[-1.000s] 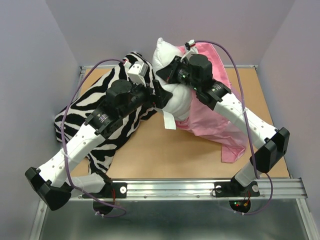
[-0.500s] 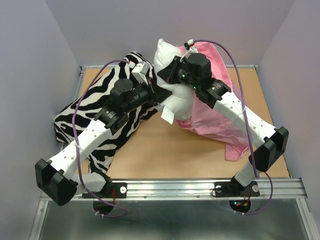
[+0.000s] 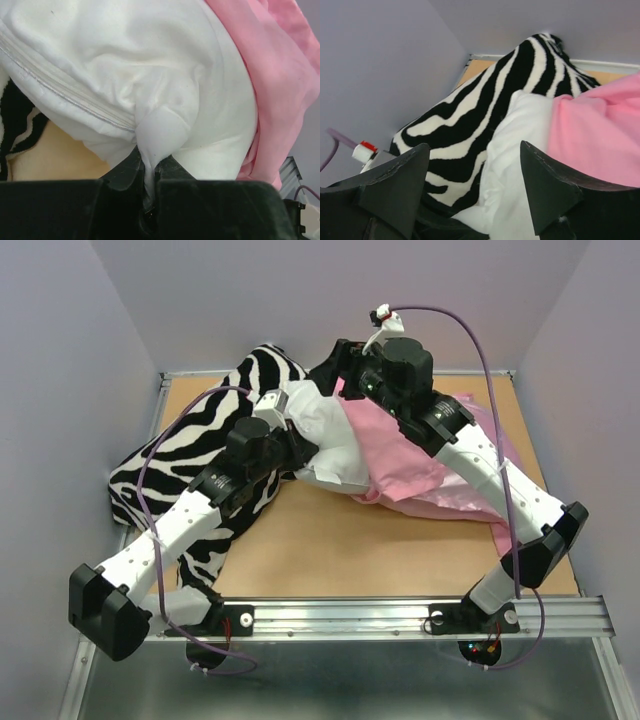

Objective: Remove the pillowcase from the pillow

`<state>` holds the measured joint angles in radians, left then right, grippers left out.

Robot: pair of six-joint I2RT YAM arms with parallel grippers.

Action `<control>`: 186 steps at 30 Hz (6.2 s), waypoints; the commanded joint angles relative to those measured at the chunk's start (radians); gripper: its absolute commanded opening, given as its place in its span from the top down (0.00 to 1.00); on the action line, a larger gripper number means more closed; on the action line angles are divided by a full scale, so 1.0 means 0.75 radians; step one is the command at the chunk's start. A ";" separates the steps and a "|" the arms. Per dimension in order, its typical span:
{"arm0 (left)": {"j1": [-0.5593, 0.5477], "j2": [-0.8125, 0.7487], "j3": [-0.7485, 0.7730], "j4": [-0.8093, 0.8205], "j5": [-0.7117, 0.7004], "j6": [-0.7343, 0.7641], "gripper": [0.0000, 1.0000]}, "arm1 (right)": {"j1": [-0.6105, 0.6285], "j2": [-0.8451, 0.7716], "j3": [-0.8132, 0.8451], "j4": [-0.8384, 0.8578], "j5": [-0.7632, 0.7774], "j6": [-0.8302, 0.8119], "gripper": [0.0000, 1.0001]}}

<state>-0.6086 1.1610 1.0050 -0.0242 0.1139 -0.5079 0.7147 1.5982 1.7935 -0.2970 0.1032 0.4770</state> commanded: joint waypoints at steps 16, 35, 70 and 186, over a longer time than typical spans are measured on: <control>-0.011 -0.255 -0.352 0.118 0.024 0.031 1.00 | -0.008 0.387 0.151 -0.381 0.510 -0.346 0.36; -0.011 -0.448 -0.330 -0.031 -0.043 0.035 1.00 | -0.568 0.113 -0.084 -0.404 0.398 -0.143 0.68; 0.053 0.385 1.106 -0.268 -0.657 0.348 1.00 | -0.240 -0.472 -0.399 -0.261 -0.095 -0.045 0.23; 0.261 0.266 1.039 -0.254 -0.356 0.344 0.01 | -0.548 0.282 0.294 -0.351 0.171 -0.172 0.77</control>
<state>-0.4042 1.4837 1.7992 -0.3439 -0.2062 -0.2737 0.3401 1.7828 1.9293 -0.5465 0.3016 0.3534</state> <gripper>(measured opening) 0.760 0.212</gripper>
